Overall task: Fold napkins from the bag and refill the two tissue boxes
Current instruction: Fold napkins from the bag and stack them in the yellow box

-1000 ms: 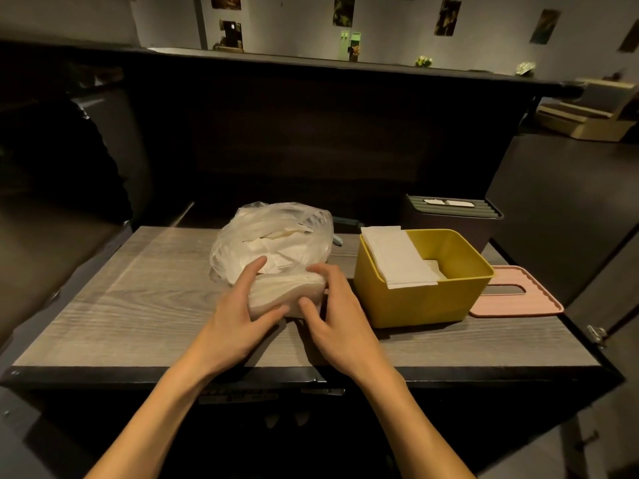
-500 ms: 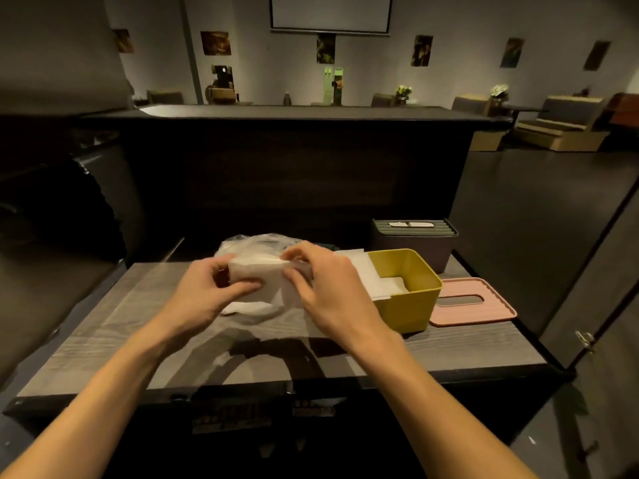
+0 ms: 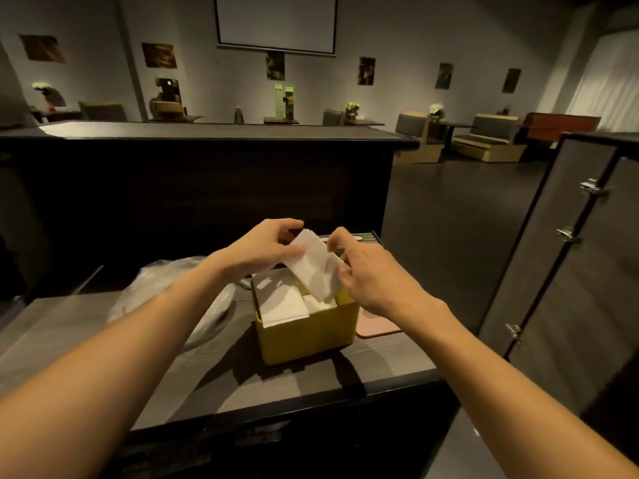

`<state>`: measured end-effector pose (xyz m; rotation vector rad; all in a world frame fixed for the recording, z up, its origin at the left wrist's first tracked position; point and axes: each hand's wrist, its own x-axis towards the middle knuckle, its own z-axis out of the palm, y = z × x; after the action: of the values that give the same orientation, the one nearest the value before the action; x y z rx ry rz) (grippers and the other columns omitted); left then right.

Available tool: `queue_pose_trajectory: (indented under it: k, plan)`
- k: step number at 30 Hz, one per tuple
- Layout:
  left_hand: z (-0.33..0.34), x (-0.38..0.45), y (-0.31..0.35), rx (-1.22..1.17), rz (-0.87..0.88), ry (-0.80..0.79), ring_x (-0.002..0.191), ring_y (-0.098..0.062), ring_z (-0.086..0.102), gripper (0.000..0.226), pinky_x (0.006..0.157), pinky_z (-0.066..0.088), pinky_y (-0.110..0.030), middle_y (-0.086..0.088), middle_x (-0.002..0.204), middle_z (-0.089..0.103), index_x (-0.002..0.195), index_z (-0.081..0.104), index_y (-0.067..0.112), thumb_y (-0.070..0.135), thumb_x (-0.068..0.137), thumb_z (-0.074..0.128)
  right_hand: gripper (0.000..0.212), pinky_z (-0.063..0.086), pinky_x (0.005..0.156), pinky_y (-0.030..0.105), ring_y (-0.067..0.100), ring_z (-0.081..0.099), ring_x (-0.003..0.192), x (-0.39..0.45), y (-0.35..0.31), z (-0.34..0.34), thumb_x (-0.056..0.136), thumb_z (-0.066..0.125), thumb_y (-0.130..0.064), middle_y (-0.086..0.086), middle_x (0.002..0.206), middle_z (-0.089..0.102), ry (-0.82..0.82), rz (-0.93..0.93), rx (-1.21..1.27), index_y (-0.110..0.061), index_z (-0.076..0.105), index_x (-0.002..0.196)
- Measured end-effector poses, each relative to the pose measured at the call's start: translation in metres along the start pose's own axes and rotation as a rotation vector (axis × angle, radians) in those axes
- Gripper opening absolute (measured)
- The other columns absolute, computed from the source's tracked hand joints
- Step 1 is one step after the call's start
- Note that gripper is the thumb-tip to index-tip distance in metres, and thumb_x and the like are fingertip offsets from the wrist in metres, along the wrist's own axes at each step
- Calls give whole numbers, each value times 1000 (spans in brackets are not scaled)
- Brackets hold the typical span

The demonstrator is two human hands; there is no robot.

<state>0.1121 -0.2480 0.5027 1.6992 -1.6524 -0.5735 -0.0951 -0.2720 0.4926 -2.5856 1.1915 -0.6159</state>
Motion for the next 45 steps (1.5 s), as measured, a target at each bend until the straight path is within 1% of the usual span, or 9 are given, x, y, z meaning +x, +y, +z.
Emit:
queue_pose_trajectory:
  k: [4,10,15,21,25,31,37,42,45]
  plan:
    - [22,24,-2,286,36,-91,108,-14,61,66,84,48,-17,-6,135,62,158,34,21,19,100,65,36,56,75,29,19,62,99,12,7,1,98,66,-15,2,123,63,-264,92,-48,-31,56,129]
    - [41,26,-13,453,117,6,112,-18,56,52,102,48,-37,-1,126,56,151,48,24,26,101,63,41,53,100,41,26,60,113,39,-11,8,99,66,-22,5,127,61,-514,76,-318,-18,60,139]
    - [54,16,-35,591,36,13,137,-23,46,45,116,34,-45,-3,151,48,154,42,25,34,110,40,39,45,91,34,27,58,119,47,-33,15,105,55,-18,8,118,54,-682,91,-581,-10,53,144]
    - [55,14,-40,568,92,-2,129,-19,55,41,111,38,-43,0,142,59,151,44,28,34,111,38,57,39,112,41,28,44,142,48,-50,13,105,57,-38,5,153,47,-642,-65,-817,-18,41,155]
    - [53,12,-40,501,85,41,133,-17,53,42,112,36,-39,1,146,57,153,42,26,34,113,31,57,36,115,42,28,40,146,49,-47,16,108,51,-34,7,160,40,-708,-57,-738,-13,35,158]
    - [34,8,-32,345,80,117,119,-14,58,37,106,47,-40,4,132,61,145,52,27,36,110,41,55,52,99,40,25,61,115,58,-49,-10,91,78,-35,5,127,64,-569,-48,-675,-16,59,138]
    - [-30,-15,-40,400,40,98,84,-15,69,17,83,60,-42,1,93,71,104,72,18,15,102,55,22,49,65,34,21,64,80,89,-95,-3,87,76,-45,-2,85,63,-190,-194,-430,-27,72,99]
    - [-85,-55,-76,479,-91,137,70,-9,66,18,62,52,-24,4,81,70,92,72,20,15,101,58,13,58,70,29,15,70,79,105,-152,50,94,73,-24,0,89,70,-335,-251,-143,-18,72,106]
    - [-105,-75,-111,484,-113,64,82,-1,68,17,74,54,-20,10,92,74,100,75,28,20,101,60,17,58,73,30,15,70,86,109,-173,87,97,68,-16,3,96,70,-492,-261,-116,-14,71,114]
